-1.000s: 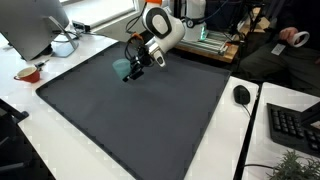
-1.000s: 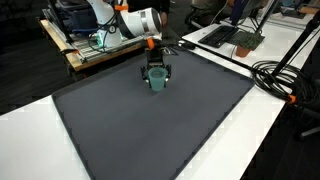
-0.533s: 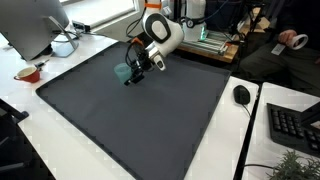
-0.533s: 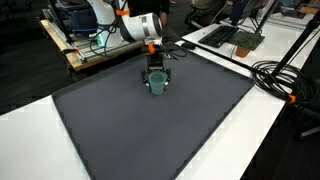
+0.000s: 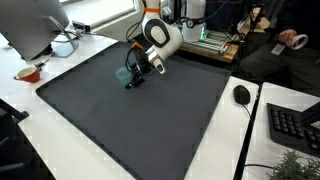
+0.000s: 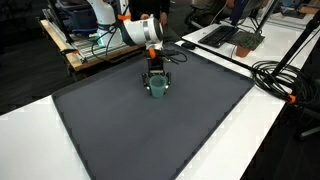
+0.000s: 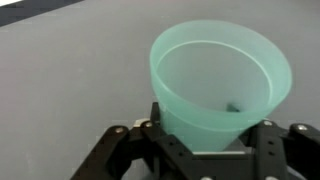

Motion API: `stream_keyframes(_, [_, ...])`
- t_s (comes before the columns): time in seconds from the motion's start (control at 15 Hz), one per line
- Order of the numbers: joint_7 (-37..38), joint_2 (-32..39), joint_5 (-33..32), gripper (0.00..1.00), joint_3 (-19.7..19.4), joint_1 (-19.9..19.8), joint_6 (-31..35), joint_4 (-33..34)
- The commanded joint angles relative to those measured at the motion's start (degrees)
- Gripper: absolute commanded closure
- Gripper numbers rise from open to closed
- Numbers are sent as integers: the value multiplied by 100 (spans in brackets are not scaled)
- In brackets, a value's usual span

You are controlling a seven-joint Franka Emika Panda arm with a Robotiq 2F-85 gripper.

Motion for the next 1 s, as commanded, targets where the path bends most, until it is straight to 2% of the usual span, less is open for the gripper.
stream_keyframes(0.0, [-72, 51, 15, 2, 16, -59, 144, 110])
stream_keyframes(0.2, [-165, -75, 183, 0, 33, -27, 235, -14])
stream_keyframes(0.33, [-56, -300, 98, 0, 130, -35, 577, -222])
stream_keyframes(0.53, [-149, -1013, 244, 0, 204, 61, 1032, -986])
stream_keyframes(0.73, [-214, -1851, 631, 0, 206, 165, 1106, -1940])
stream_keyframes(0.8, [-49, -2172, 506, 0, 272, 172, 1108, -2229])
stream_keyframes(0.93, [819, -2764, -316, 0, 529, 247, 697, -2711])
